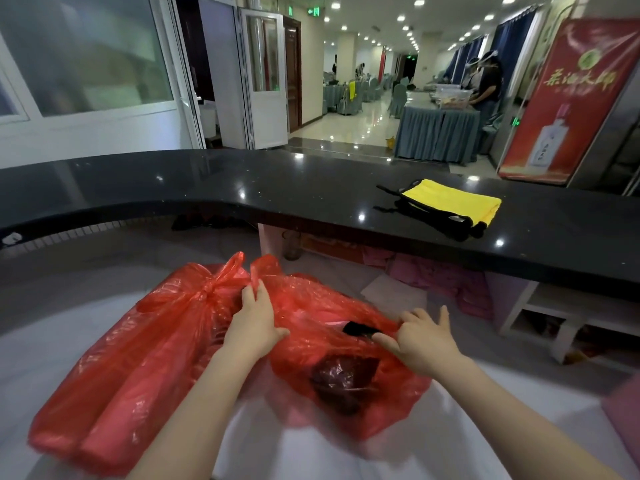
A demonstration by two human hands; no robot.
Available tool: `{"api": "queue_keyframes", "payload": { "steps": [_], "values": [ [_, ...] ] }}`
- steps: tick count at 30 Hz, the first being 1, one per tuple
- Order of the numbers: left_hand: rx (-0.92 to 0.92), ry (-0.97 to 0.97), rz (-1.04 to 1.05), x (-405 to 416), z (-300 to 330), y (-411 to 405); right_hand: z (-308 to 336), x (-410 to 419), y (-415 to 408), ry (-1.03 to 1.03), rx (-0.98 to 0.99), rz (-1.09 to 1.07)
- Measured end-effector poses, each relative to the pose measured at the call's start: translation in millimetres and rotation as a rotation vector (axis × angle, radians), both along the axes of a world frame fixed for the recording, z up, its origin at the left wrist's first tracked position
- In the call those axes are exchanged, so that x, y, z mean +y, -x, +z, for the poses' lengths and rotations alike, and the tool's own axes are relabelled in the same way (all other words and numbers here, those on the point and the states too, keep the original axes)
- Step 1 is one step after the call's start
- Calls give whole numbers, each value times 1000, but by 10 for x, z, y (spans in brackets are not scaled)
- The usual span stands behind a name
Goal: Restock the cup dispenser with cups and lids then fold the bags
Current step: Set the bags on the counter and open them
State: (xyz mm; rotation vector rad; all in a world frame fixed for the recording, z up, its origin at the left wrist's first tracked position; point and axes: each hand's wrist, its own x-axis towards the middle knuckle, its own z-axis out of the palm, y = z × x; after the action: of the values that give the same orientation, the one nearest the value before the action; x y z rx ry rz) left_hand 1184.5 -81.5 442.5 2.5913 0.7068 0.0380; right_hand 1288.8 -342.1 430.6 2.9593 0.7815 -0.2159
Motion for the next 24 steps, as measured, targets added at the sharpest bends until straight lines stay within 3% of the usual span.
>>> {"api": "queue_keyframes", "payload": {
  "steps": [7,11,16,22,24],
  "values": [
    [4,23,136,55,-52,-48,-45,-62,65,116,4,-22],
    [260,-21,-110,116,-192,8,-213,-117,198,249,88,-48],
    [423,-58,-311,-57,-600,150,-551,-318,354,306,181,-125],
    [289,50,-465,-327,-944,239,-567,-504,496,201,198,-296],
    [273,158,-507,-378,-929,216,-524,-505,527,68,159,-308]
  ]
}}
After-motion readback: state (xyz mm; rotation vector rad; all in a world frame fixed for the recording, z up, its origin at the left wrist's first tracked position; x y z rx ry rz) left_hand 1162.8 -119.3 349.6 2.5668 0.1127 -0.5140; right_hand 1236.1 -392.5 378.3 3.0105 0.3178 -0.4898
